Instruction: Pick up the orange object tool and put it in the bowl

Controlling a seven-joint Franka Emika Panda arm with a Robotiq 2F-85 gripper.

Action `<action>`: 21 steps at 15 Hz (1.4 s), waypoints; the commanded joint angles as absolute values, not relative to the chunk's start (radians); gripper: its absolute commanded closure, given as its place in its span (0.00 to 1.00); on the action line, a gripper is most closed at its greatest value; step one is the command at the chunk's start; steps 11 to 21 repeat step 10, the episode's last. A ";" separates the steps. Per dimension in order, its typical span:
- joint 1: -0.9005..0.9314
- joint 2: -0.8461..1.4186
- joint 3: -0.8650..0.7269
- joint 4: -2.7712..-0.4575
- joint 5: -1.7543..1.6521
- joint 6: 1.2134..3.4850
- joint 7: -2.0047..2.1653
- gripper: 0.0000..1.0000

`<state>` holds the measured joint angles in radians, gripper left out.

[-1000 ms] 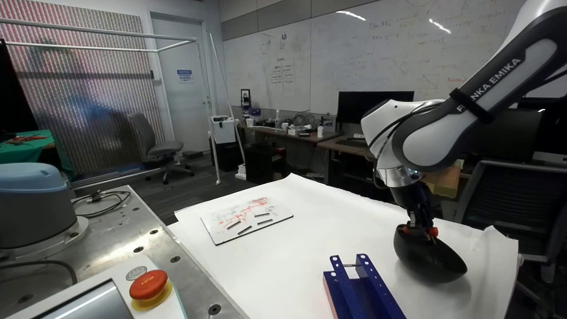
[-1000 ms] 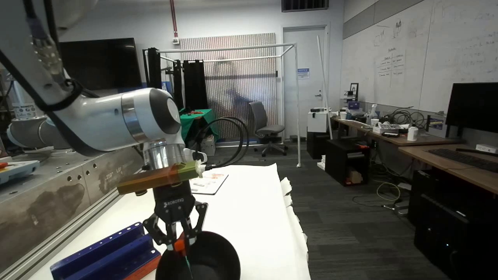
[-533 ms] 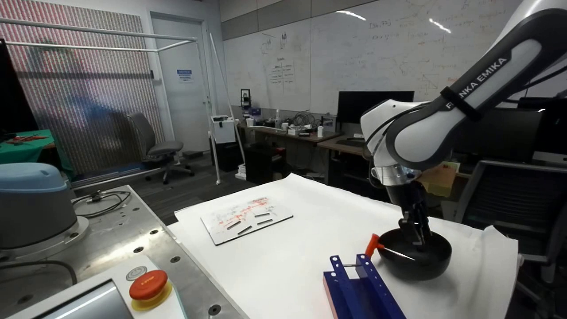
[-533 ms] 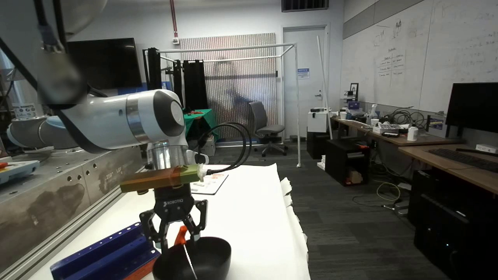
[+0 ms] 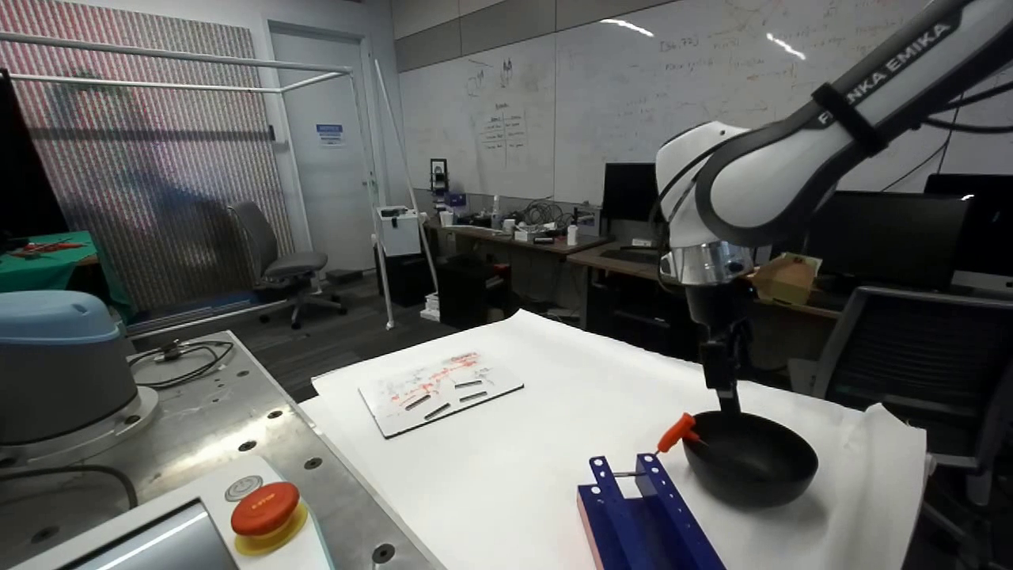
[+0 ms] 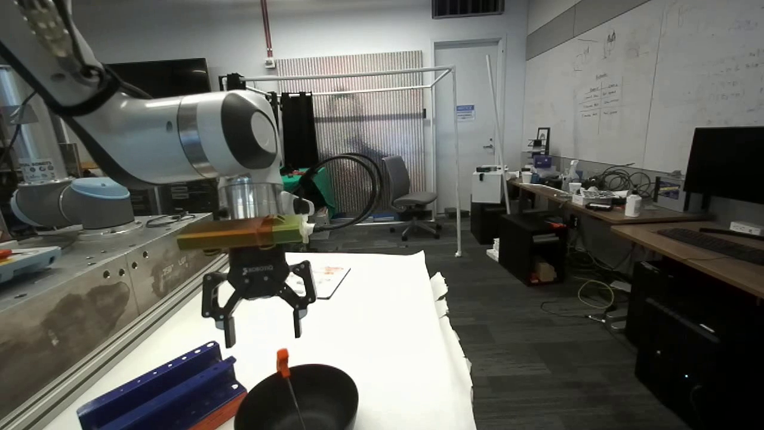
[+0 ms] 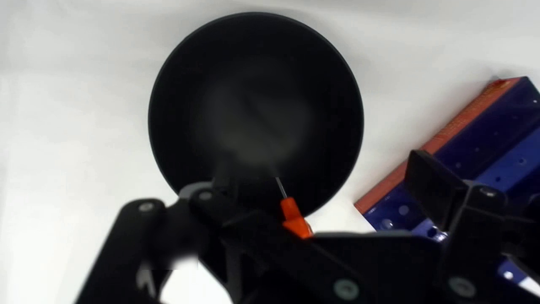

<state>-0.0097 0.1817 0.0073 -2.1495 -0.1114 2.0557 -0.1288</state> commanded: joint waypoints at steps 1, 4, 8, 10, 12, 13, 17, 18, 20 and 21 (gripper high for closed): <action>-0.019 0.032 0.027 -2.222 0.002 2.075 -0.266 0.00; -0.003 -0.059 0.029 -2.253 0.088 2.062 -0.337 0.00; 0.004 -0.033 0.022 -2.229 0.063 2.052 -0.309 0.00; 0.005 -0.038 0.022 -2.237 0.063 2.052 -0.312 0.00; 0.005 -0.038 0.022 -2.237 0.063 2.052 -0.312 0.00; 0.005 -0.038 0.022 -2.237 0.063 2.052 -0.312 0.00; 0.005 -0.038 0.022 -2.237 0.063 2.052 -0.312 0.00; 0.005 -0.038 0.022 -2.237 0.063 2.052 -0.312 0.00; 0.005 -0.038 0.022 -2.237 0.063 2.052 -0.312 0.00; 0.005 -0.038 0.022 -2.237 0.063 2.052 -0.312 0.00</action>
